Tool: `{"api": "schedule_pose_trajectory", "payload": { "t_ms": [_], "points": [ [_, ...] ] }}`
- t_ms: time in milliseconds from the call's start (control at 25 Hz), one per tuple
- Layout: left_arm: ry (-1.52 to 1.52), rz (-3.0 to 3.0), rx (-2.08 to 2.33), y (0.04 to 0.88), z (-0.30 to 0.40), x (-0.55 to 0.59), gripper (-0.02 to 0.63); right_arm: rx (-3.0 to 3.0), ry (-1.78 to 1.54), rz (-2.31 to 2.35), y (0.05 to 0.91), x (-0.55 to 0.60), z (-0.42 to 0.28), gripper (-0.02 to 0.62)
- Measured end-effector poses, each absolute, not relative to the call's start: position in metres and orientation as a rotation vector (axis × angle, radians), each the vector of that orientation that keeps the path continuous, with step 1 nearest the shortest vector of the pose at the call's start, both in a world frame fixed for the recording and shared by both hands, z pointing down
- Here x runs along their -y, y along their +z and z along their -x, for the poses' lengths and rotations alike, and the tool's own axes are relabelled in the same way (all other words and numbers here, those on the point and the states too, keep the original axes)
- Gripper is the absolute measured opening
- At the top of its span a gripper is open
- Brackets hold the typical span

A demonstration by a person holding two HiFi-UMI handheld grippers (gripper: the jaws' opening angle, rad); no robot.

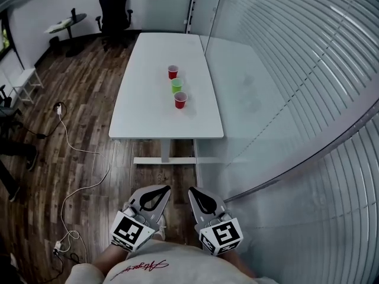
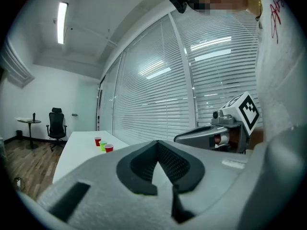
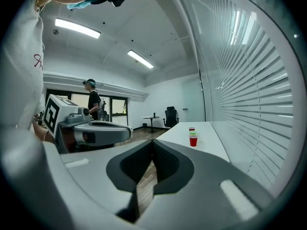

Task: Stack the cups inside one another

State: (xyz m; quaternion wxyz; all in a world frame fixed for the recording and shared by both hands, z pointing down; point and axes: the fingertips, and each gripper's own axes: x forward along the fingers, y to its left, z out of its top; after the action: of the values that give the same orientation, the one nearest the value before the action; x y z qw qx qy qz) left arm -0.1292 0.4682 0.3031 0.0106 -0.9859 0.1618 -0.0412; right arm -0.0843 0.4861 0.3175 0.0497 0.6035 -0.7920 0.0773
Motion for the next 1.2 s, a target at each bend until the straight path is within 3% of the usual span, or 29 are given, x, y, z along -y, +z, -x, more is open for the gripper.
{"api": "schedule_pose_trajectory", "payload": {
  "t_ms": [840,1040,1200],
  "points": [
    [-0.137,3.125,-0.403,0.306,0.129,-0.341,-0.006,2.364,0.239,-1.927,0.312,-0.359,0.08,0.003],
    [-0.079,3.147,-0.522,0.291,0.131,-0.314,-0.006,2.326,0.212,-1.987,0.294,-0.346,0.071,0.003],
    [-0.084,3.128,-0.587,0.31,0.118,-0.269,-0.006,2.301,0.268,-1.984,0.326,-0.318,0.056,0.003]
  ]
}}
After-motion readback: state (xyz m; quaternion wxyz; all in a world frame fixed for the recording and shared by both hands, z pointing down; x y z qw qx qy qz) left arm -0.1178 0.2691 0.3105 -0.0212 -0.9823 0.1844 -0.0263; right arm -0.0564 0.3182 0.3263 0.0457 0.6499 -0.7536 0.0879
